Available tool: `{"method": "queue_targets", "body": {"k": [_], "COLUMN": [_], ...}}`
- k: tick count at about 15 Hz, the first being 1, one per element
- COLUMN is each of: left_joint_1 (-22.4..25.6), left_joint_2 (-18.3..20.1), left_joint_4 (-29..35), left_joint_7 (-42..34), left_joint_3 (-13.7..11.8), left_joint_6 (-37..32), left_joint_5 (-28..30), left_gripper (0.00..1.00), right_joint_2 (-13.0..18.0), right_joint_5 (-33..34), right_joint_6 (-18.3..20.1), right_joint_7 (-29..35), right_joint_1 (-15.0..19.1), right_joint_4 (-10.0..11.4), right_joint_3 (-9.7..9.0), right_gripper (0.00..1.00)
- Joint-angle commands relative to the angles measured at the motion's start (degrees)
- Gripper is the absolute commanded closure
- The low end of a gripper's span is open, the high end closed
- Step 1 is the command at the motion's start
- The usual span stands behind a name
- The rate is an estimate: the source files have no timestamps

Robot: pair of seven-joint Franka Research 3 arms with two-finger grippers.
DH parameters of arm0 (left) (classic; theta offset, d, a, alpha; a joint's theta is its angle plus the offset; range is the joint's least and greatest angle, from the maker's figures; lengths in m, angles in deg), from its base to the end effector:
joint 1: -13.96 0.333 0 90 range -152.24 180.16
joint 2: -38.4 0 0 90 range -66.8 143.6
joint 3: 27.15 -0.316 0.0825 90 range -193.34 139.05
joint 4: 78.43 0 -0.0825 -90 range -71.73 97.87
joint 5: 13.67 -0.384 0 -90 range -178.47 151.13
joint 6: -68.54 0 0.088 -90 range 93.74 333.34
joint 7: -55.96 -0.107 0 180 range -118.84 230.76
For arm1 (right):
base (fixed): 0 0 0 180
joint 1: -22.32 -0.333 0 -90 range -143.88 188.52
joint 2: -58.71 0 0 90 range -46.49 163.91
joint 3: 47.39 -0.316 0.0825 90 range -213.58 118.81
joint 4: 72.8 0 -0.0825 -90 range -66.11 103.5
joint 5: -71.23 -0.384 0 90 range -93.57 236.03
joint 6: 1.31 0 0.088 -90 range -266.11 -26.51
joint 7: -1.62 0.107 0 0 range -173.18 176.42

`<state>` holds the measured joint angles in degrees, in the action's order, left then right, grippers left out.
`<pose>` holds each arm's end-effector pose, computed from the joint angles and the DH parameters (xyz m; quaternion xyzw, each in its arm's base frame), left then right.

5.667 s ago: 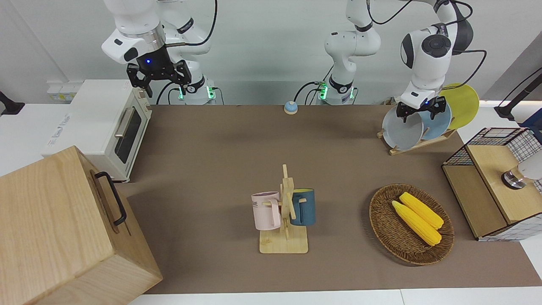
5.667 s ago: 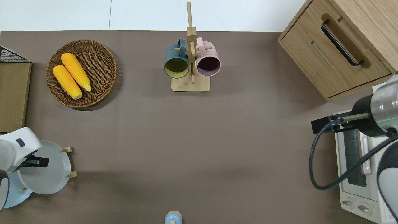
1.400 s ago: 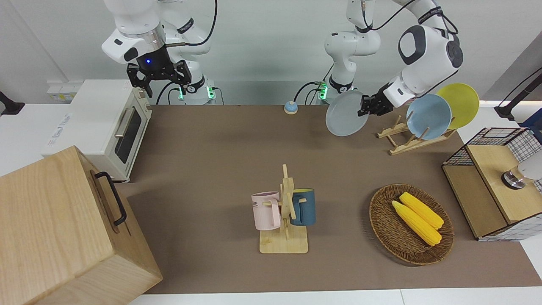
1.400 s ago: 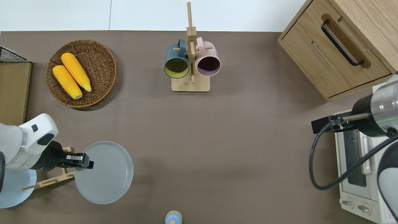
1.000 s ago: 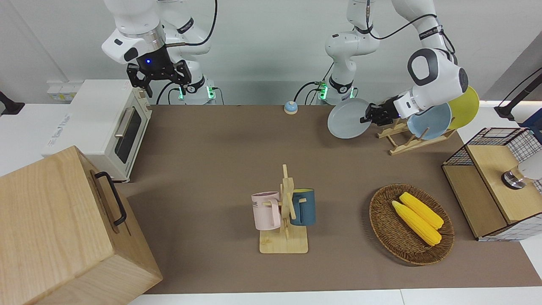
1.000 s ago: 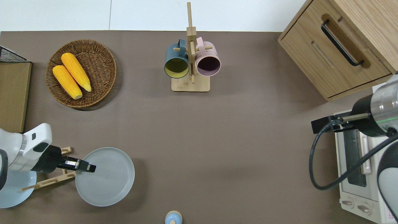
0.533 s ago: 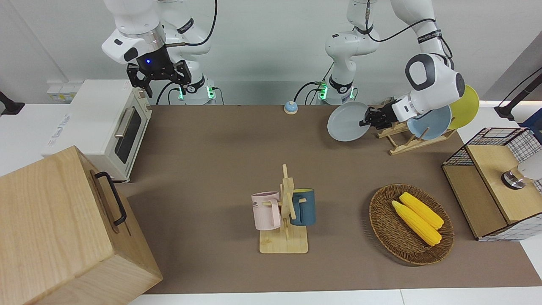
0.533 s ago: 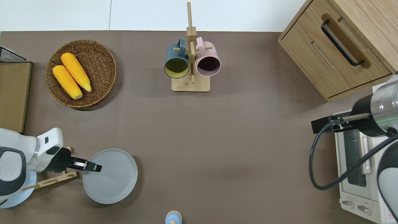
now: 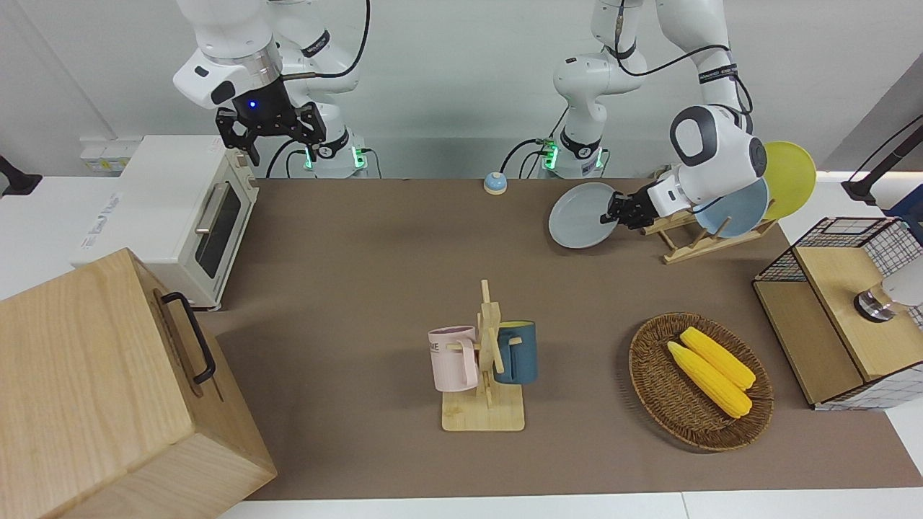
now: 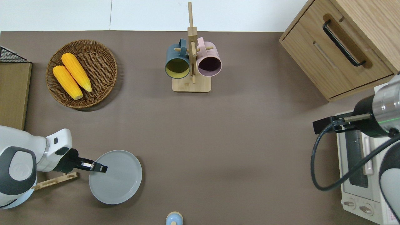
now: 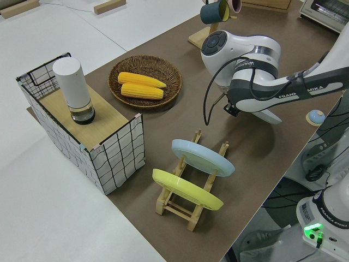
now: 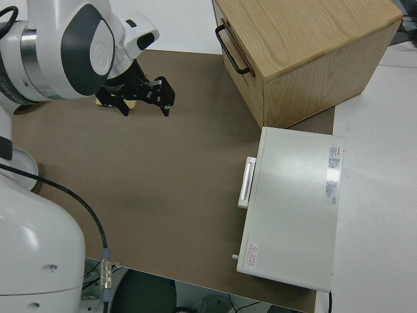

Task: Pick gray plate from low plate rack and place it on table with left arm
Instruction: 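Lower the gray plate flat onto the table beside the rack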

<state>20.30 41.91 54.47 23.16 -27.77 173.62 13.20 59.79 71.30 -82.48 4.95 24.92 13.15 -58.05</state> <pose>0.4548 0.0189 0.3465 0.9504 -0.1090 -0.1223 0.2642 0.5272 0.0756 0.6544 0.9986 0.0411 -0.0321 0.0056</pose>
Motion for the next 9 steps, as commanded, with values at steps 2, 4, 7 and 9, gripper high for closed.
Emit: {"method": "queue_targets", "body": {"k": [2,4,7,9], "left_joint_1": [-1.2,-1.1,-1.1,-1.1], "left_joint_2": [-0.1,0.0,0.1,0.0], "left_joint_4": [-0.1,-1.1,-3.2,-4.1], "left_joint_7": [-0.8,-0.2,0.6,1.4], "left_joint_3": [0.2,0.5,0.5,0.8], "left_joint_6": [1.3,1.4,1.0,0.9], "left_joint_5": [-0.2,-0.4,-3.5,-4.3], "left_gripper": [0.60,0.31,0.01,0.01], "right_joint_2": [0.1,0.1,0.1,0.1], "right_joint_5": [-0.6,-0.6,-0.6,-0.6], "right_joint_6": [0.7,0.7,0.7,0.7], "right_joint_7": [-0.1,-0.1,-0.1,-0.1], "right_joint_1": [0.6,0.6,0.6,0.6], "right_joint_4": [-0.3,-0.3,-0.3,-0.3], "right_joint_3": [-0.32,-0.32,-0.32,-0.32], "right_gripper": [0.011,0.011,0.011,0.013]}}
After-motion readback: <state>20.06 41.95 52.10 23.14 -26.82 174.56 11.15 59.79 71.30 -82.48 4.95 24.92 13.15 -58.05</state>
